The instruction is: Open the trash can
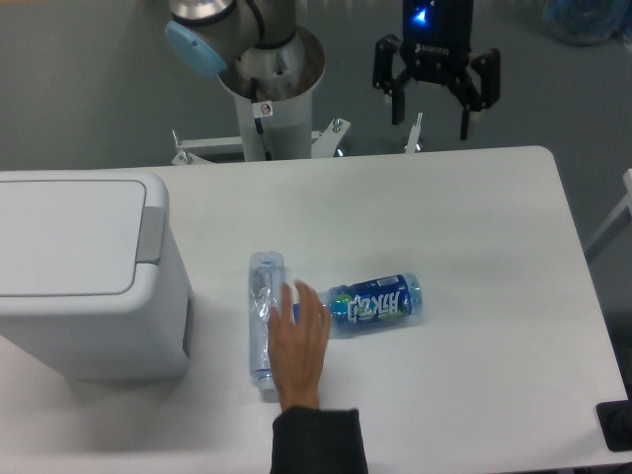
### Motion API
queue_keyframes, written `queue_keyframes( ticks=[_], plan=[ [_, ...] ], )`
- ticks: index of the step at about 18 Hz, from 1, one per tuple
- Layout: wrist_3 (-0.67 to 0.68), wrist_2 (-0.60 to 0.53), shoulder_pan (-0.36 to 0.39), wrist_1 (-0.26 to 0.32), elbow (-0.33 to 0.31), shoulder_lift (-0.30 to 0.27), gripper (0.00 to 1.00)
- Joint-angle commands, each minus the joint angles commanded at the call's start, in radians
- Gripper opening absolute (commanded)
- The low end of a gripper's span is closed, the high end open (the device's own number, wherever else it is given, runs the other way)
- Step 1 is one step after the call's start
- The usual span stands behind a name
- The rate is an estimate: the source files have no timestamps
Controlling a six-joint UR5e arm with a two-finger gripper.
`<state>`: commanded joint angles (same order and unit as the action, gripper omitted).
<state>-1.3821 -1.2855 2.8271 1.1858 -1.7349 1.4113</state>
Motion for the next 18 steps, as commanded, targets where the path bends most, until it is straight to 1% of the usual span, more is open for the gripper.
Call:
queue_keyframes(
  ticks=[7, 9, 10, 13, 14, 15, 16, 18],
  plan=[
    [0.006, -0.002, 0.0, 0.0, 0.002, -0.006, 1.0],
    [0.056, -0.002, -0.002, -0.002, 0.009, 0.0, 1.0],
    [0.104, 0.0, -0.003, -0.002, 0.024, 0.006, 1.0],
    [0.291, 0.002, -0.049, -0.002, 0.067, 0.035, 1.0],
    [0.352, 0.002, -0.072, -0.015, 0.078, 0.046, 1.0],
    [0.414, 0.0, -0.095, -0.046, 0.084, 0.052, 1.0],
    [0.479, 0.0, -0.118, -0.075, 0.083, 0.052, 1.0],
    [0.634, 0.0, -0.165, -0.109, 0.075, 0.054, 1.0]
  ],
)
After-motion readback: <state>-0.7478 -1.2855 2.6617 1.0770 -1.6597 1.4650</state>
